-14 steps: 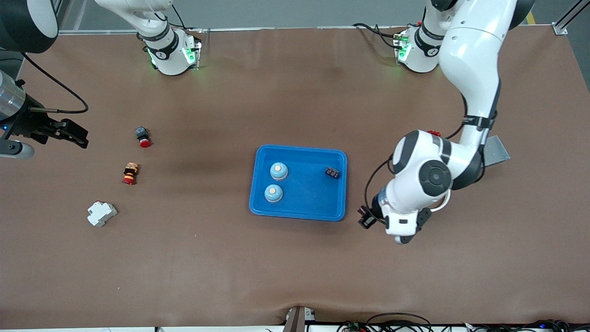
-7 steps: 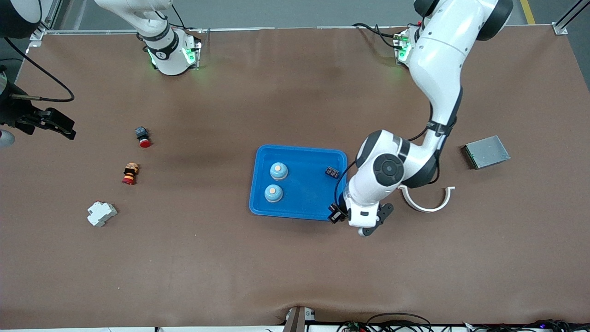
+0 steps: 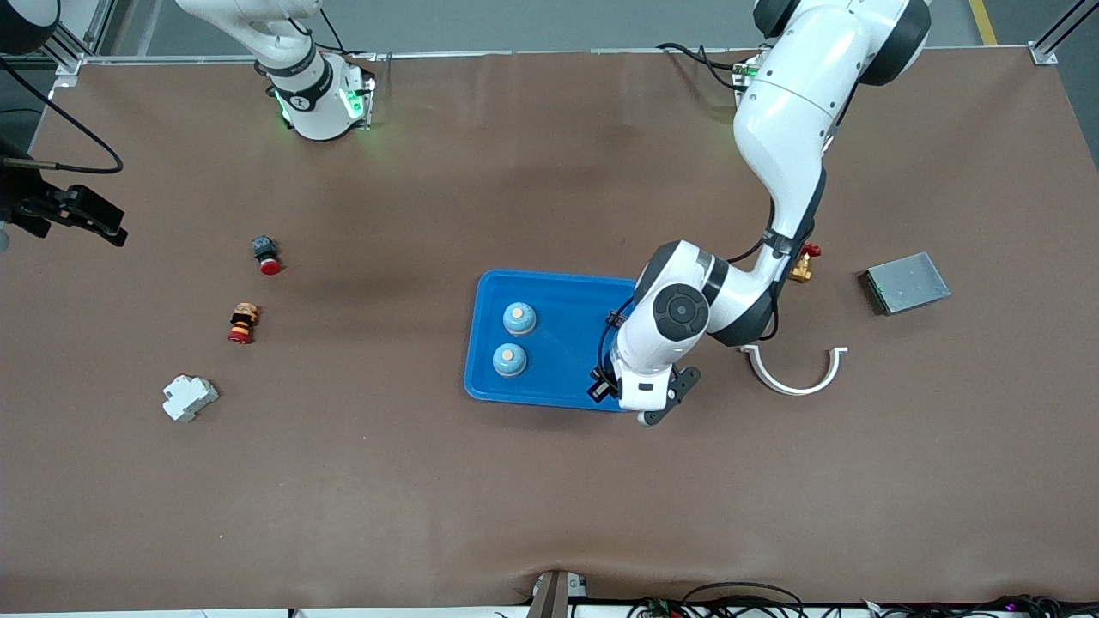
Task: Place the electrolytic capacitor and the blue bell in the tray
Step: 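Carry the black capacitor over the tray with the left gripper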
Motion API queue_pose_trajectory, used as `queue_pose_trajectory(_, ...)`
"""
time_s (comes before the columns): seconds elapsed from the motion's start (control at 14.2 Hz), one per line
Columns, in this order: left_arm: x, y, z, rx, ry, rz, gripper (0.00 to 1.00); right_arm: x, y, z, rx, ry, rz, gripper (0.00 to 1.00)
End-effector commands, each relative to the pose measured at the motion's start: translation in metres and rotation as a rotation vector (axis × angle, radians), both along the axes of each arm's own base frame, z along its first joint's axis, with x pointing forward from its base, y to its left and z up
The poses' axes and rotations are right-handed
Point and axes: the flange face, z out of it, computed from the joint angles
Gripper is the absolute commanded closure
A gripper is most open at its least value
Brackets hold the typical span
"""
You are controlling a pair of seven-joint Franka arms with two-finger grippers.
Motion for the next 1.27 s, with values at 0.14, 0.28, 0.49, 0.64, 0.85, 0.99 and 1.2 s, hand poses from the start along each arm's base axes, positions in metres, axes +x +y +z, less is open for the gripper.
queue_pose_trajectory(0.14,-0.003,0.003,-0.026,0.055,0.008,0.015,1.00,-0.019,-0.003,0.009,0.020,-0.016,0.013,0.00)
queue_pose_trajectory(0.28,-0.004,0.004,-0.034,0.065,0.014,0.015,1.00,-0.022,-0.003,0.014,0.019,-0.024,0.013,0.00)
queue_pose_trajectory(0.49,-0.006,0.002,-0.036,0.068,0.016,0.012,1.00,-0.023,-0.004,0.022,0.019,-0.035,0.010,0.00)
queue_pose_trajectory(0.64,-0.007,0.001,-0.040,0.071,0.020,0.011,0.97,-0.023,-0.003,0.031,0.018,-0.041,0.012,0.00)
queue_pose_trajectory(0.85,-0.006,0.003,-0.040,0.084,0.011,0.010,0.39,-0.017,-0.002,0.052,0.013,-0.087,0.012,0.00)
queue_pose_trajectory(0.99,-0.010,-0.004,-0.039,0.108,-0.008,-0.014,0.00,-0.013,-0.001,0.055,0.011,-0.095,0.015,0.00)
queue_pose_trajectory(1.2,-0.008,-0.003,-0.029,0.114,-0.017,0.010,0.00,-0.001,-0.001,0.060,0.010,-0.075,0.007,0.00)
